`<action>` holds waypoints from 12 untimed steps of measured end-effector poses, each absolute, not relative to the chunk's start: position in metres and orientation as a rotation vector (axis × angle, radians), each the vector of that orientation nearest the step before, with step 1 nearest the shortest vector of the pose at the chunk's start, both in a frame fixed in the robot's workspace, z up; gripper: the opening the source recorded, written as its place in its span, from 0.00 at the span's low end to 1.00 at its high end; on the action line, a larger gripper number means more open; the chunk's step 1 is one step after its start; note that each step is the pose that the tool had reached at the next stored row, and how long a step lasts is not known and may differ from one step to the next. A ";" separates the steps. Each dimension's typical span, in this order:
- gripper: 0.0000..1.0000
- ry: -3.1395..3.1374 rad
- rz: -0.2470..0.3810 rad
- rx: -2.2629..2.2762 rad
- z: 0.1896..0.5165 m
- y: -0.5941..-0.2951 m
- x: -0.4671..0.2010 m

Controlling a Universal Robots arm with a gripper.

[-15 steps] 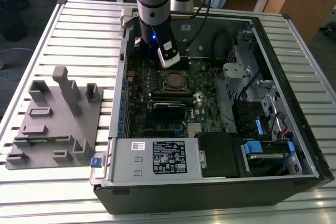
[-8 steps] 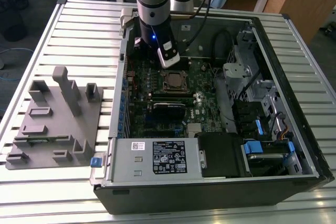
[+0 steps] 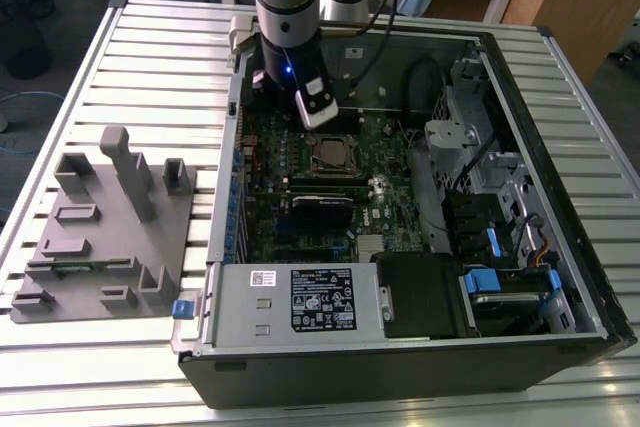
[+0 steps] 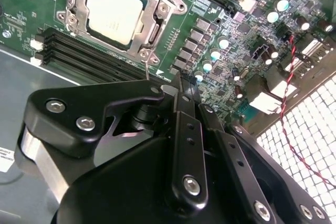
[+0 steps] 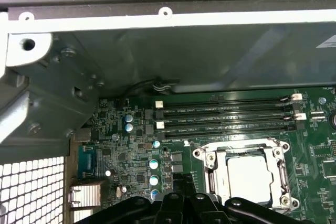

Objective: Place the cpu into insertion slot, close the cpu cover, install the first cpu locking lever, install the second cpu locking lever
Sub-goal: 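Install the first cpu locking lever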

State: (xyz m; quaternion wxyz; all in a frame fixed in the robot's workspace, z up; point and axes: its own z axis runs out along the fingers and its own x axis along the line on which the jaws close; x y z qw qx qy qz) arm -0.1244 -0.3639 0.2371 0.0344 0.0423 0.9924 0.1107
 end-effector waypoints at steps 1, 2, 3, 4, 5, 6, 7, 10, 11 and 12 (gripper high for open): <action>0.11 3.051 0.340 0.130 0.237 -0.363 -0.125; 0.11 3.051 0.341 0.130 0.237 -0.363 -0.125; 0.11 3.051 0.341 0.130 0.237 -0.363 -0.125; 0.11 3.051 0.341 0.130 0.237 -0.363 -0.125; 0.11 3.051 0.340 0.130 0.237 -0.363 -0.125; 0.11 3.051 0.340 0.130 0.238 -0.363 -0.125; 0.11 3.051 0.341 0.130 0.239 -0.363 -0.125; 0.11 3.051 0.341 0.130 0.243 -0.363 -0.125; 0.11 3.051 0.341 0.130 0.244 -0.363 -0.125; 0.11 3.051 0.340 0.130 0.246 -0.363 -0.125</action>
